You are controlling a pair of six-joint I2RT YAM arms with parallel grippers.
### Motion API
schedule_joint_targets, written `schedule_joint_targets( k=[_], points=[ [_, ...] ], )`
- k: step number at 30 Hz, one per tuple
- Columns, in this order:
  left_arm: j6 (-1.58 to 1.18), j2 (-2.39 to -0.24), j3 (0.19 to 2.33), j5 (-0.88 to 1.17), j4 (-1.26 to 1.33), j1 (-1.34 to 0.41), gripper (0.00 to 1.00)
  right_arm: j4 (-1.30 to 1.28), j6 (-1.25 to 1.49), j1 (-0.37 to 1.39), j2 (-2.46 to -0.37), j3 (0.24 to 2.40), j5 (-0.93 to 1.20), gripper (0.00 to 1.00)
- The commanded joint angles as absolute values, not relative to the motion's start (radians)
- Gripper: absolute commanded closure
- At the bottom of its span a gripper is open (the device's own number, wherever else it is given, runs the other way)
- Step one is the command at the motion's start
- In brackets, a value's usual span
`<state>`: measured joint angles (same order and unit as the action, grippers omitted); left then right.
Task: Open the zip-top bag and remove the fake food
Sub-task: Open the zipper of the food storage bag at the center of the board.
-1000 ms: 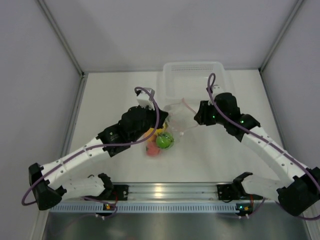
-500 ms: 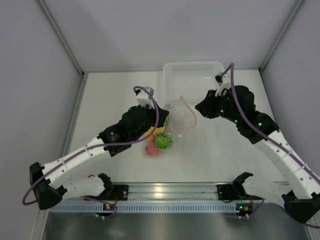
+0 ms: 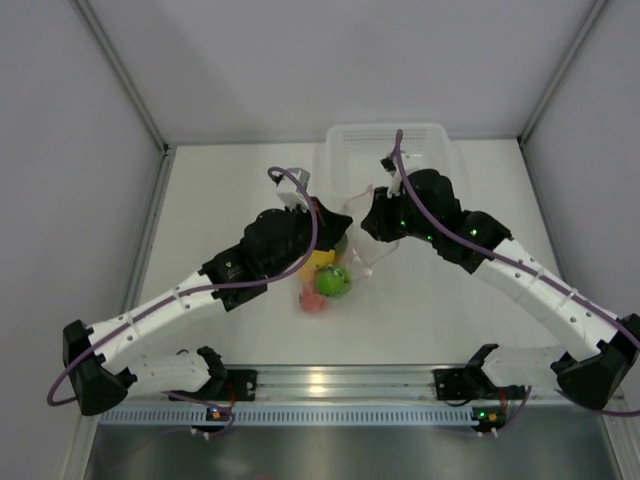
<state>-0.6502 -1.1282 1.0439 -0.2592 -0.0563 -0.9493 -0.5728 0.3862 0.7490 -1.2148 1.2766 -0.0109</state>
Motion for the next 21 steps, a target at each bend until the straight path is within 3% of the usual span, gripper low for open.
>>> schedule_joint_targets(
  k=[1, 14, 21],
  points=[
    [-0.709, -1.132, 1.092, -0.203, 0.106, -0.959, 1.00, -0.581, 0.380, 0.759, -1.201, 1.289, -0.048, 0.83],
    [-0.677, -1.026, 0.939, -0.321, 0.092, -0.969, 1.00, -0.606, 0.371, 0.759, -1.223, 1.224, -0.084, 0.83],
    [-0.663, -1.040, 0.914, -0.284, 0.068, -0.969, 1.00, -0.574, 0.373, 0.795, -1.218, 1.146, -0.089, 0.82]
  ],
)
